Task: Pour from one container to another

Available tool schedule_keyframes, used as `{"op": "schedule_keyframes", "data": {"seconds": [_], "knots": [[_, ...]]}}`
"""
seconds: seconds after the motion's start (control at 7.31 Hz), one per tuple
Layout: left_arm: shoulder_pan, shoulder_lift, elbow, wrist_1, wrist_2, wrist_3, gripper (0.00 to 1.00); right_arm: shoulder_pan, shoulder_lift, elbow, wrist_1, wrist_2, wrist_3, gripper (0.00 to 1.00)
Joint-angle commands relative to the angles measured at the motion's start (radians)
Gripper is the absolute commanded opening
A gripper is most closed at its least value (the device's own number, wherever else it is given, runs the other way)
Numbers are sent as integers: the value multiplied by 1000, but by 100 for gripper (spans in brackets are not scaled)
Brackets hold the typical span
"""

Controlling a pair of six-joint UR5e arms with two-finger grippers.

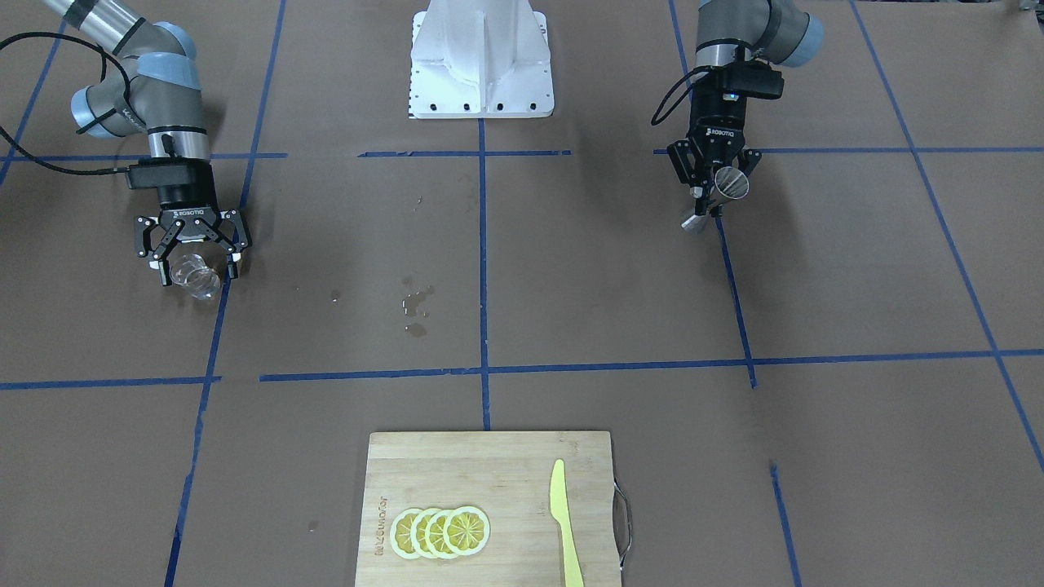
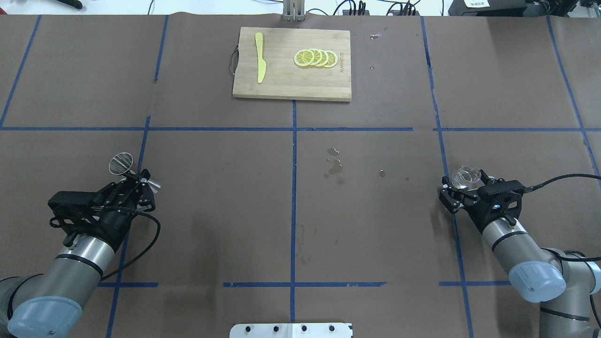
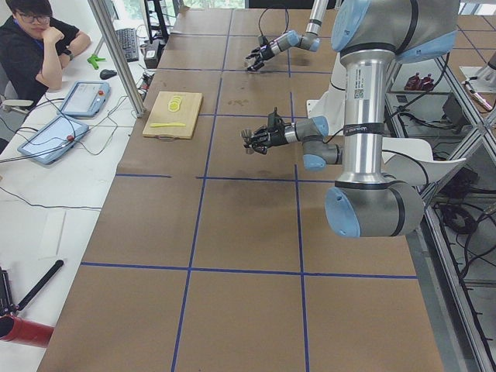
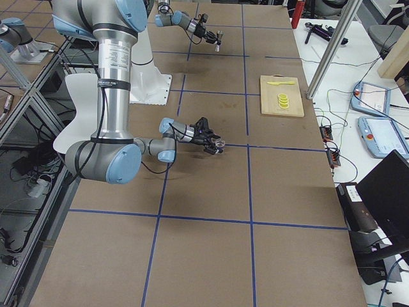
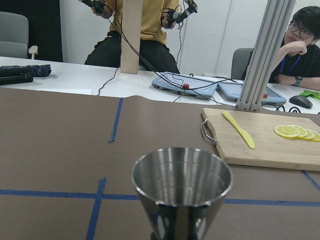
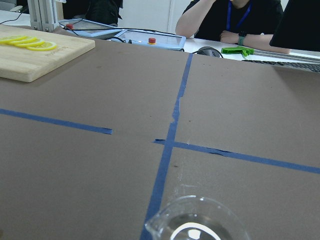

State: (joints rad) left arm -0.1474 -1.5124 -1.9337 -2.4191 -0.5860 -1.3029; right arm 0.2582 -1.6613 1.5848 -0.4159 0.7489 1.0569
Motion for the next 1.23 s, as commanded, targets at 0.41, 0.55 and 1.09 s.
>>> {"op": "schedule_keyframes", "data": {"seconds": [0.41, 0.55, 1.09], "knots": [[0, 0, -1, 0, 0, 1, 0, -1, 0, -3, 0, 3, 0, 81], [0, 0, 1, 0, 0, 1, 0, -1, -1, -5, 0, 4, -1, 81], [0, -5, -1, 0, 2, 1, 0, 1, -2, 6, 0, 18, -9, 0]]}}
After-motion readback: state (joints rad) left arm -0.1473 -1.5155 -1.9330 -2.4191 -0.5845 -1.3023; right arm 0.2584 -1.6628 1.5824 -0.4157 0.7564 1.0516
